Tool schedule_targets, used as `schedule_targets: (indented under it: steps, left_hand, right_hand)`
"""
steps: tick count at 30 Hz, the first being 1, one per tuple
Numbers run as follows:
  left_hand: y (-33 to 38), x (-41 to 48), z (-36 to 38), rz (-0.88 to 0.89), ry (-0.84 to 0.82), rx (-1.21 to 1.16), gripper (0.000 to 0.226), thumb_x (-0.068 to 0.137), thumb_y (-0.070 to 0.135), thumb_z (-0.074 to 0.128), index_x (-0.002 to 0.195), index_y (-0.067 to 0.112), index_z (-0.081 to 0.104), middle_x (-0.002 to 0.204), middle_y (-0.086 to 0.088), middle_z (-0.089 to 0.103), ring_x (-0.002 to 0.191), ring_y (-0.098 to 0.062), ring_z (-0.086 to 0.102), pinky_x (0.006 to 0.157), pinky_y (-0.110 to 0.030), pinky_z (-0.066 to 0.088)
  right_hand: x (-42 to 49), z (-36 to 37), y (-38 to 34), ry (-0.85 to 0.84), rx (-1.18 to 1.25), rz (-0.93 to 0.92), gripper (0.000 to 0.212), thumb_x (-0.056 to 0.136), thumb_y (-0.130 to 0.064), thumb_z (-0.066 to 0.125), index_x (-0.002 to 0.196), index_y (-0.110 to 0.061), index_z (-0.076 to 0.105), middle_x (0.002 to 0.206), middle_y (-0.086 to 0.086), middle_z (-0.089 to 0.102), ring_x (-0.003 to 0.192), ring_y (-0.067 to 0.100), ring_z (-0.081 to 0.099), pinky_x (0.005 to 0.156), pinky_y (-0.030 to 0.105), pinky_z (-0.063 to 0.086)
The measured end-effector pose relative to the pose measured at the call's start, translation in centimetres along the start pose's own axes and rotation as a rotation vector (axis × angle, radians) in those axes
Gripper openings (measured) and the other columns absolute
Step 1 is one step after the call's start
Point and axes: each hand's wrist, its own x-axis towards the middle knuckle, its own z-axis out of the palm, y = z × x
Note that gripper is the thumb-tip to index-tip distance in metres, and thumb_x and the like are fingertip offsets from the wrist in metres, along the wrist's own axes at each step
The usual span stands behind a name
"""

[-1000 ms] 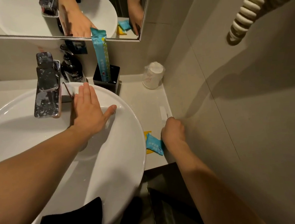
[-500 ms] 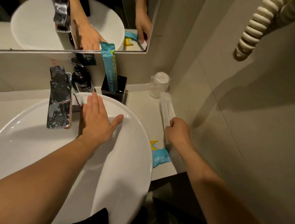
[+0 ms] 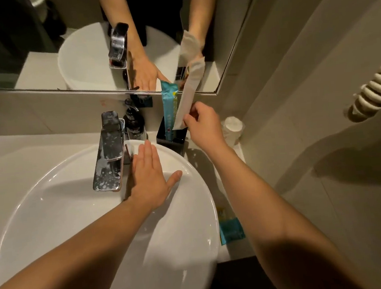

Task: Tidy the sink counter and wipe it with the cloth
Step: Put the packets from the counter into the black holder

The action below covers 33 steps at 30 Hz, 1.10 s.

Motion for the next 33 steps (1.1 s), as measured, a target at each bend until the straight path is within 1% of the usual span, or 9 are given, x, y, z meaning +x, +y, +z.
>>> schedule_targets:
  steps: [2, 4, 8, 12, 17, 22, 29, 31, 33]
  left_hand:
    - [-0.1, 0.1, 0.2, -0.003, 0.014, 0.004, 0.11, 0.081, 0.081, 0.009, 0.158, 0.005, -0.013, 0.168, -0.013, -0.017, 0.155, -0.03, -0.016, 0.126, -0.047, -0.006]
    - [-0.2, 0.1, 0.5, -0.009, 0.021, 0.011, 0.109, 0.081, 0.081, 0.007, 0.158, 0.006, -0.015, 0.168, -0.012, -0.018, 0.155, -0.029, -0.017, 0.126, -0.046, -0.008]
    - [-0.1, 0.2, 0.4, -0.021, 0.023, 0.017, 0.109, 0.08, 0.081, 0.005, 0.157, 0.007, -0.018, 0.168, -0.011, -0.02, 0.154, -0.028, -0.019, 0.126, -0.045, -0.009]
    - [-0.2, 0.2, 0.4, -0.025, 0.022, 0.017, 0.111, 0.076, 0.082, 0.0, 0.157, 0.007, -0.019, 0.168, -0.011, -0.02, 0.154, -0.028, -0.019, 0.126, -0.046, -0.007]
    - [-0.1, 0.3, 0.5, -0.03, 0.027, 0.021, 0.112, 0.076, 0.083, 0.0, 0.158, 0.008, -0.017, 0.168, -0.011, -0.02, 0.155, -0.028, -0.019, 0.125, -0.045, -0.009]
    - [-0.3, 0.3, 0.6, -0.017, 0.044, 0.029, 0.109, 0.084, 0.083, 0.007, 0.158, 0.005, -0.013, 0.168, -0.013, -0.018, 0.155, -0.028, -0.017, 0.122, -0.041, -0.015]
    - [-0.1, 0.5, 0.1, -0.03, 0.011, 0.074, 0.108, 0.089, 0.08, 0.022, 0.158, 0.006, -0.012, 0.168, -0.013, -0.018, 0.155, -0.029, -0.017, 0.118, -0.041, -0.019]
    - [-0.2, 0.4, 0.2, -0.031, 0.013, 0.079, 0.108, 0.089, 0.08, 0.024, 0.159, 0.004, -0.01, 0.168, -0.013, -0.015, 0.155, -0.03, -0.015, 0.118, -0.041, -0.017]
    - [-0.2, 0.4, 0.3, -0.031, 0.014, 0.079, 0.109, 0.089, 0.08, 0.026, 0.159, 0.003, -0.009, 0.169, -0.014, -0.014, 0.156, -0.03, -0.013, 0.119, -0.041, -0.016]
  right_hand:
    - [0.8, 1.2, 0.3, -0.033, -0.052, -0.005, 0.005, 0.1, -0.012, 0.059, 0.094, -0.011, 0.06, 0.11, 0.011, 0.07, 0.091, 0.018, 0.057, 0.05, 0.004, 0.037]
    - [1.2, 2.5, 1.0, -0.067, -0.109, 0.016, 0.006, 0.1, -0.013, 0.06, 0.094, -0.011, 0.06, 0.116, 0.012, 0.069, 0.099, 0.024, 0.062, 0.063, 0.004, 0.043]
    - [2.0, 4.6, 2.9, -0.044, -0.224, 0.07, 0.005, 0.098, -0.015, 0.064, 0.092, -0.014, 0.065, 0.114, 0.01, 0.063, 0.095, 0.024, 0.062, 0.083, 0.029, 0.054]
    - [2.6, 5.3, 3.7, -0.04, -0.27, 0.142, 0.008, 0.097, -0.017, 0.065, 0.102, -0.012, 0.068, 0.12, 0.008, 0.052, 0.09, 0.02, 0.056, 0.077, 0.027, 0.046]
    - [3.0, 5.9, 4.4, -0.022, -0.223, 0.18, 0.008, 0.093, -0.019, 0.069, 0.098, -0.015, 0.075, 0.113, 0.008, 0.065, 0.087, 0.02, 0.063, 0.069, 0.028, 0.047]
    - [2.5, 5.1, 4.7, 0.042, -0.139, 0.171, 0.017, 0.093, -0.019, 0.069, 0.109, -0.014, 0.074, 0.11, 0.01, 0.068, 0.088, 0.019, 0.064, 0.073, 0.024, 0.044]
    - [-3.3, -1.5, 6.3, 0.047, 0.071, 0.276, 0.007, 0.09, -0.01, 0.065, 0.086, -0.014, 0.069, 0.082, -0.001, 0.067, 0.074, 0.012, 0.06, 0.061, 0.016, 0.043]
    - [-6.1, -3.8, 8.5, 0.002, 0.01, 0.347, 0.007, 0.087, -0.009, 0.066, 0.084, -0.013, 0.071, 0.08, -0.001, 0.068, 0.075, 0.016, 0.065, 0.062, 0.022, 0.052]
    - [-8.9, -5.6, 10.9, -0.066, -0.064, 0.422, 0.005, 0.085, -0.011, 0.069, 0.088, -0.013, 0.073, 0.083, 0.002, 0.072, 0.082, 0.024, 0.071, 0.075, 0.037, 0.06]
